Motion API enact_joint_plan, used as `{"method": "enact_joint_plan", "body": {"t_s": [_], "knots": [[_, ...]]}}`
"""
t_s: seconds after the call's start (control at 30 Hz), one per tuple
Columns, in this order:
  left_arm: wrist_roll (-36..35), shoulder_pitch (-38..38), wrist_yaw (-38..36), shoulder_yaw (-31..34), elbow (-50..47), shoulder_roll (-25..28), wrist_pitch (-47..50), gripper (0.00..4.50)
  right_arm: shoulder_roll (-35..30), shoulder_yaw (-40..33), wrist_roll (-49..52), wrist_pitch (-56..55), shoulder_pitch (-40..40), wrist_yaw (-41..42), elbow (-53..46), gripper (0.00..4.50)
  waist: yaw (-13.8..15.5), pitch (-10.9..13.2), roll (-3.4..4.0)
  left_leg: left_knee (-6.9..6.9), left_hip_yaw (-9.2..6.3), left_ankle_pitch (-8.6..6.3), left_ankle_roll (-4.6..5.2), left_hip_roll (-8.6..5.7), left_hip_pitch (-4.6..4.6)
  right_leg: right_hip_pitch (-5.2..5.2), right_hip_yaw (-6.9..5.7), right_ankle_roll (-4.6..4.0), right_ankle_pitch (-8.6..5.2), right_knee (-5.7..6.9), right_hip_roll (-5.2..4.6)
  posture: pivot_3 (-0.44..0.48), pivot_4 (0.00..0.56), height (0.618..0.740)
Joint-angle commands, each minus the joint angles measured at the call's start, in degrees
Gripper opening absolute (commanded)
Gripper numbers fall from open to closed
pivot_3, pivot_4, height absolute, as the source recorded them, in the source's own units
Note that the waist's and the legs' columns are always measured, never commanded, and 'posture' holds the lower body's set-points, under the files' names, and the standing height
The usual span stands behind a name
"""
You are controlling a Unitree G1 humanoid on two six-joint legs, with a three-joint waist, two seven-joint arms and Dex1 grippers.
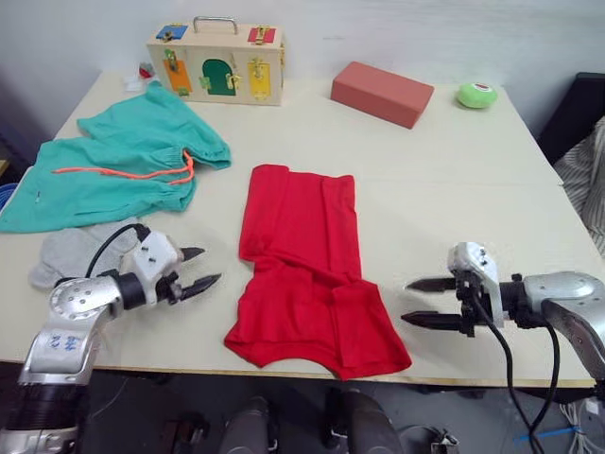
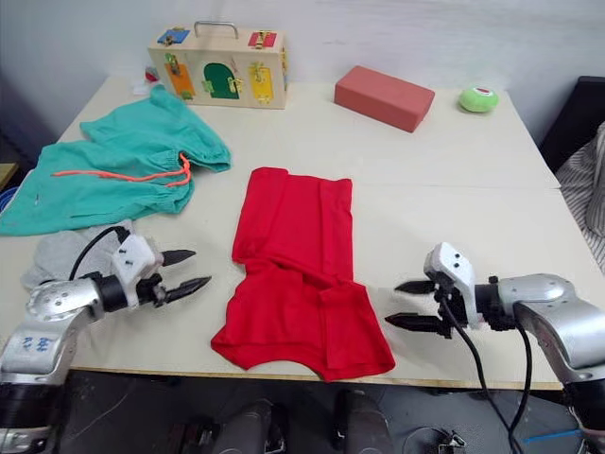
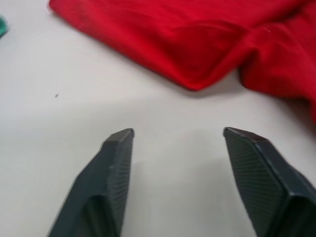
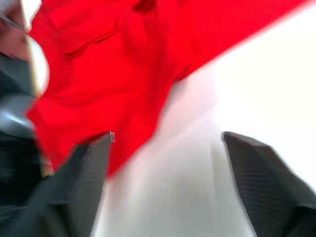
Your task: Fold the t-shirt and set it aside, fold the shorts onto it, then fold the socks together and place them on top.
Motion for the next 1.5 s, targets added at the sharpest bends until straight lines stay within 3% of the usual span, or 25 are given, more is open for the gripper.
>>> {"method": "enact_joint_plan", "body": {"t_s": [0.03, 0.17, 0.33, 0.5, 1.0, 1.03, 1.13, 1.47, 1.5], "knots": [[4.9, 0.4, -6.8, -3.1, 4.9, 3.8, -19.3, 4.47, 1.5, -0.3, -10.8, -26.4, -2.2, -0.2, 8.8, 4.50, 0.0, 0.0, 0.06, -0.01, 0.02, 0.00, -0.01, 0.00, 0.02, -0.01, -0.01, 0.00, 0.00, 0.02, 0.01, 0.000, 0.150, 0.740], [7.8, -2.6, -10.4, -7.8, 11.0, 4.5, -34.5, 4.47, 3.1, 4.2, -18.0, -49.5, -5.5, 3.2, 19.4, 4.50, -0.1, 0.1, 0.22, -0.02, 0.18, 0.00, -0.01, 0.00, 0.11, -0.01, 0.07, 0.00, 0.00, 0.07, 0.03, 0.000, 0.150, 0.740], [7.2, -5.6, -13.9, -12.7, 15.9, 3.2, -44.6, 4.47, 5.1, 10.0, -18.9, -65.3, -8.7, 8.3, 27.1, 4.50, -0.1, 0.1, 0.25, -0.01, 0.31, 0.04, 0.07, -0.01, 0.27, 0.12, 0.14, 0.00, 0.00, 0.11, 0.02, 0.000, 0.150, 0.740], [5.5, -7.6, -16.8, -17.1, 16.8, 1.9, -48.6, 4.47, 6.0, 14.8, -14.8, -75.1, -8.0, 13.9, 28.4, 4.50, -0.1, 0.1, 0.28, -0.03, 0.48, -0.03, 0.15, 0.03, 0.81, 0.52, 0.27, 0.01, -0.01, 0.11, 0.04, 0.000, 0.150, 0.740], [3.5, -10.9, -21.8, -24.4, 17.7, -0.1, -50.4, 4.47, 11.6, 20.0, -19.4, -83.2, -11.0, 7.6, 32.3, 4.50, -0.7, 0.1, 0.36, -0.02, 0.40, -0.11, 0.13, 0.09, 1.35, 1.04, 0.27, 0.00, -0.02, 0.06, 0.04, 0.000, 0.150, 0.740], [3.6, -10.8, -21.9, -24.8, 17.7, -0.3, -50.4, 4.49, 11.8, 20.6, -19.6, -83.4, -11.1, 7.4, 32.2, 4.32, -0.8, 0.1, 0.37, -0.04, 0.40, -0.12, 0.13, 0.10, 1.45, 1.13, 0.28, -0.01, -0.02, 0.06, 0.04, 0.000, 0.150, 0.740], [4.2, -10.8, -21.9, -25.5, 17.6, -0.7, -50.2, 3.86, 12.0, 22.0, -19.2, -82.0, -11.0, 7.1, 31.0, 3.64, -0.8, 0.1, 0.39, -0.06, 0.39, -0.13, 0.12, 0.12, 1.50, 1.15, 0.31, -0.02, -0.03, 0.07, 0.03, 0.000, 0.150, 0.740], [8.5, -8.4, -19.2, -27.2, 17.9, -2.0, -46.4, 0.66, 11.1, 22.7, -18.9, -77.6, -9.8, 4.2, 28.4, 0.16, -0.7, -0.2, 0.89, -0.03, 0.40, -0.25, 0.23, 0.08, 1.50, 1.15, 0.34, -0.03, -0.03, 0.06, -0.05, 0.000, 0.150, 0.740], [8.5, -8.3, -19.0, -27.2, 17.7, -2.2, -45.7, 0.44, 11.0, 22.5, -18.8, -77.2, -9.6, 3.9, 28.2, 0.00, -0.4, -0.2, 0.96, -0.03, 0.40, -0.26, 0.25, 0.06, 1.50, 1.15, 0.35, -0.03, -0.03, 0.07, -0.06, 0.000, 0.150, 0.740]]}}
